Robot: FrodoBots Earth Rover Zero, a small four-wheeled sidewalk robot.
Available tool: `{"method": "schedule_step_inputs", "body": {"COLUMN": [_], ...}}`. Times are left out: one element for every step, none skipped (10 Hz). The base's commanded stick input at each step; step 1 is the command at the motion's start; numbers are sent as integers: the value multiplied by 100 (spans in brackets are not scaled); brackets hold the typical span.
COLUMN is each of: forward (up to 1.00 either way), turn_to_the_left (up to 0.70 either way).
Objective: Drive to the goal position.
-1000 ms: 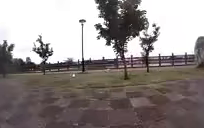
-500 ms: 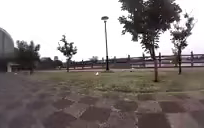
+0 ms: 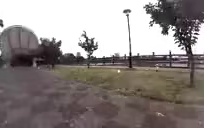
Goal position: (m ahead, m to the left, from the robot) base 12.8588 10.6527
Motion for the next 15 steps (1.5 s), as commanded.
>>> {"method": "schedule_step_inputs", "body": {"forward": [100, 100, 100, 100, 100, 100, 100, 100, 100, 100, 100, 100, 100, 100, 100], "turn_to_the_left": [40, 40, 40, 40, 40, 40, 40, 40, 40, 40, 40, 40, 40, 40, 40]}}
